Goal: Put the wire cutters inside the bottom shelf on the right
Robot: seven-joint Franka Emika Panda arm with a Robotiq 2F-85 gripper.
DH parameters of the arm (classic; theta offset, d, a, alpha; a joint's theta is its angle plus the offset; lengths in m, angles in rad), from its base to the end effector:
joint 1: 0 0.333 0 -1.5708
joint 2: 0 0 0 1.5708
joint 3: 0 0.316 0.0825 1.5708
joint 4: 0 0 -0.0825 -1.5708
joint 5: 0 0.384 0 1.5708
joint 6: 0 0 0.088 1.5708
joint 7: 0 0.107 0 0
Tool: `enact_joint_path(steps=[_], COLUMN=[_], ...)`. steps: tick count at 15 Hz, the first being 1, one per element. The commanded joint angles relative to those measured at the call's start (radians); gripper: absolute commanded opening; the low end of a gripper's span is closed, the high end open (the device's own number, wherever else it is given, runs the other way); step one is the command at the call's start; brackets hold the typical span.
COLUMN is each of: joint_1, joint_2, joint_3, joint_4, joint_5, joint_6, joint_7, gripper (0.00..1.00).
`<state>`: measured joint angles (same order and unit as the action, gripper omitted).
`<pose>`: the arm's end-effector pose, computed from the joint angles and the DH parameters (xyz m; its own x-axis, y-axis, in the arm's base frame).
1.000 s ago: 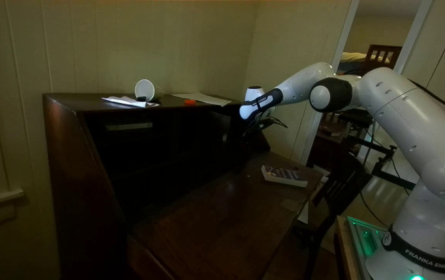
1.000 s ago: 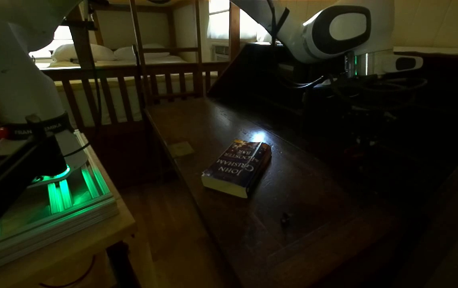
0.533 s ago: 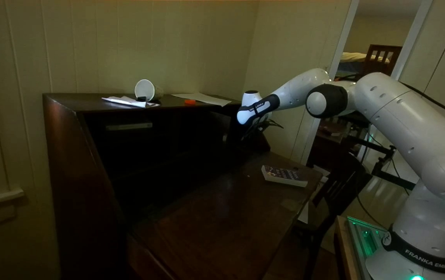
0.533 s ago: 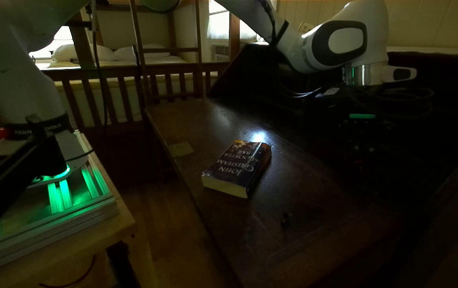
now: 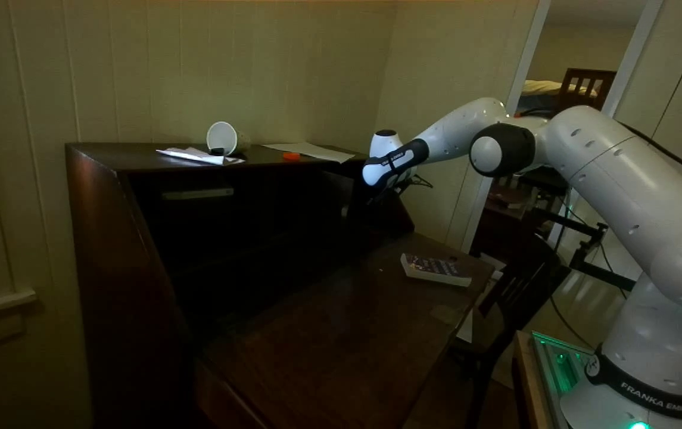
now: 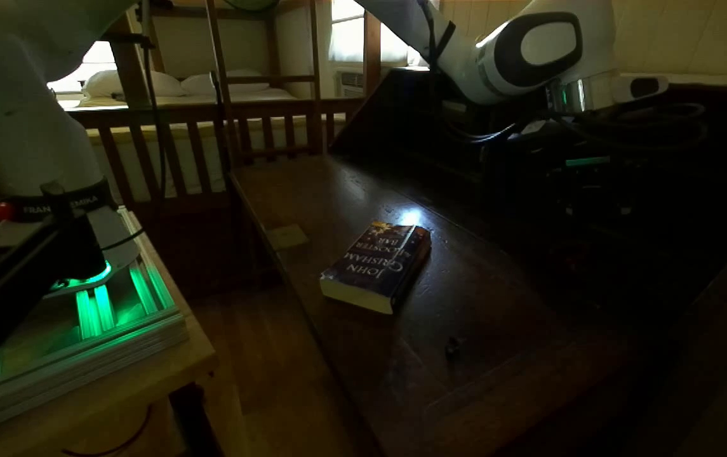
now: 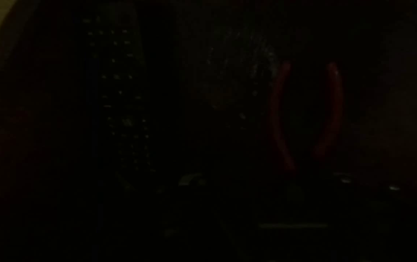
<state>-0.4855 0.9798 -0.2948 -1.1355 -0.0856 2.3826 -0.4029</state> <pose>0.6182 -0.4997 0.2513 0.9840 -0.1359 0.1152 -0.1706 -0.9055 0.3885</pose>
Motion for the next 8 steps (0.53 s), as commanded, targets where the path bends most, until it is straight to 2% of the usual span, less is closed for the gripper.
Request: enact_joint_path(steps=[1,3,6,8], joint_1=[0.102,0.16,0.2,0.219], joint_2=[-0.201,-0.272,-0.408,-0.494], joint_3=[-0.107,-0.182,-0.21,-0.215], joint_4=[-0.223,-0.299,-0.429,-0.521], joint_5=[-0.031,-0.054,-0.039,-0.051], joint_6=[-0.052,-0.101,-0.17,-0.145], joint_7=[0.193,0.271,0.242,0.182], gripper=[0.93,1.0,1.0,1.0])
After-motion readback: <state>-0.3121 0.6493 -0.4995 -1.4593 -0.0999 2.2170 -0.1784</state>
